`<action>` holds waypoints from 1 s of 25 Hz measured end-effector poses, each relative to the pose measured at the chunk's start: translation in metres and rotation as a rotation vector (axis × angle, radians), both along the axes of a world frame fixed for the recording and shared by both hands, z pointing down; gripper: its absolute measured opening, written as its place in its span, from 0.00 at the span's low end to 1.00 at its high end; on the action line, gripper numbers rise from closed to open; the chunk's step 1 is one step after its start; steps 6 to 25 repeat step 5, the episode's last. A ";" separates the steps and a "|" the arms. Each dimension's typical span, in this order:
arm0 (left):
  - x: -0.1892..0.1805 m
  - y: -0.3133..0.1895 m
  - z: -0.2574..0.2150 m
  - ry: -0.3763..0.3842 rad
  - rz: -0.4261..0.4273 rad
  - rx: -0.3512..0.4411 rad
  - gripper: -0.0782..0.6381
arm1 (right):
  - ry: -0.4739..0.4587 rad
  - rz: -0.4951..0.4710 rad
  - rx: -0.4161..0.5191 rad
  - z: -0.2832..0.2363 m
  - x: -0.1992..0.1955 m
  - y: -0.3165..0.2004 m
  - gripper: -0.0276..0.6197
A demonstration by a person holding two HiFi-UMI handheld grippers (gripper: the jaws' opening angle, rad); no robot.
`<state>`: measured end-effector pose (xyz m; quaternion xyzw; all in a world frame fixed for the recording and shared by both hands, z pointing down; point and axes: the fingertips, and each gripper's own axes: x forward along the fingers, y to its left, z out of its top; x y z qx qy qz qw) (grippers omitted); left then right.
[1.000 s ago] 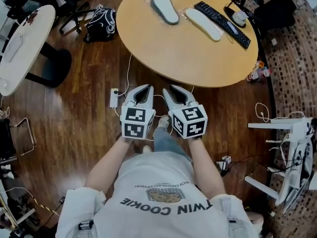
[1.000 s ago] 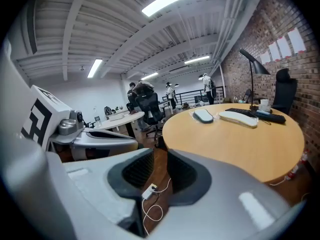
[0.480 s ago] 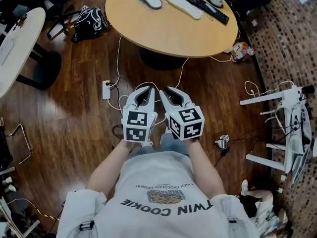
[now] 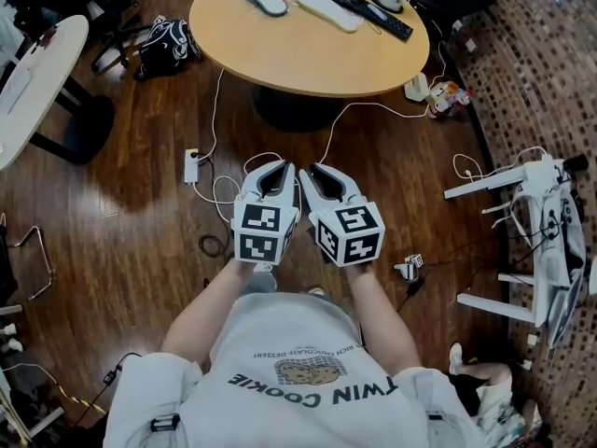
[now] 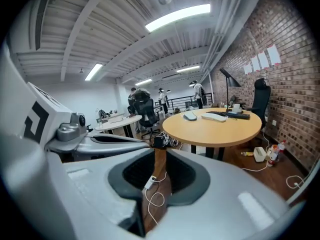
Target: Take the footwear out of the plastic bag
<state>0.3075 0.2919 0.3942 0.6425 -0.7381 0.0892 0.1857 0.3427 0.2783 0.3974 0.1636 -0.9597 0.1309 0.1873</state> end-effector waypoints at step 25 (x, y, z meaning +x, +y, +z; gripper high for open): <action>0.063 -0.004 -0.002 -0.021 0.019 -0.016 0.12 | -0.008 0.022 -0.018 0.000 0.057 -0.007 0.15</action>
